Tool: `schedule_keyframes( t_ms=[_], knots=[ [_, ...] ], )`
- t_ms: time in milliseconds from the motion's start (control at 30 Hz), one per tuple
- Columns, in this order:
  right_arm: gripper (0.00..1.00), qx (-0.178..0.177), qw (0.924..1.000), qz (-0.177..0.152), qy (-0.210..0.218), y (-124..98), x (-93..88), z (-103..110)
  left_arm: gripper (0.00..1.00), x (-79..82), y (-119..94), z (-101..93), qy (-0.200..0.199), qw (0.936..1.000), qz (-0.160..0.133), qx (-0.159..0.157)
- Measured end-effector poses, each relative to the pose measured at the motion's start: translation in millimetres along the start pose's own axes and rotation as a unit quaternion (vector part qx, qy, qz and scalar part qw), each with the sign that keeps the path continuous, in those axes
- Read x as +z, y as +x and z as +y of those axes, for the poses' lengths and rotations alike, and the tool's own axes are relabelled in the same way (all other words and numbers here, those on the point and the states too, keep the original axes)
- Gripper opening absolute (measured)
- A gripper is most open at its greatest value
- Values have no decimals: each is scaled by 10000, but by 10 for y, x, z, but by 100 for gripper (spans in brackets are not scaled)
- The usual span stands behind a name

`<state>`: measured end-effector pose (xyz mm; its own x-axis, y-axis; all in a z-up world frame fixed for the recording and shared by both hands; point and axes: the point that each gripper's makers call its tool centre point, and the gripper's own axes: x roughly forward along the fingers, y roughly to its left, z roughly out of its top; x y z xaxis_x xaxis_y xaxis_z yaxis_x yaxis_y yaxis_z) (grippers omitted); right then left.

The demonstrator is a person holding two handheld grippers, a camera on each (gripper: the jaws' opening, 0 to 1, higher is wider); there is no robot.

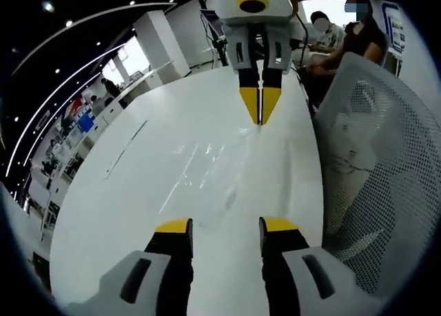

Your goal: Open the resealable bag by pulling the two sides of the seal apart until the entire bag opening is separated and visibly accessible.

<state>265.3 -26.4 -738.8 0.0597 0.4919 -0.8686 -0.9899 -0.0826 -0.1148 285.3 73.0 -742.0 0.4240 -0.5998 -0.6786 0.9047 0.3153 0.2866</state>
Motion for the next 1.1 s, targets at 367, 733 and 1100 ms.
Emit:
schedule_keyframes(
  t_ms=[367, 733, 1100],
  knots=[
    [0, 108, 9994, 10, 329, -13, -20, 37, 4, 15, 27, -2, 119, 9999, 51, -82],
    [0, 111, 9982, -50, 587, -1, -16, 59, 0, 29, 39, -30, 213, 9996, 30, -204],
    [3, -70, 9981, -397, 476, 27, 130, -6, 0, 0, 39, -101, 352, 9989, 41, -314]
  ],
)
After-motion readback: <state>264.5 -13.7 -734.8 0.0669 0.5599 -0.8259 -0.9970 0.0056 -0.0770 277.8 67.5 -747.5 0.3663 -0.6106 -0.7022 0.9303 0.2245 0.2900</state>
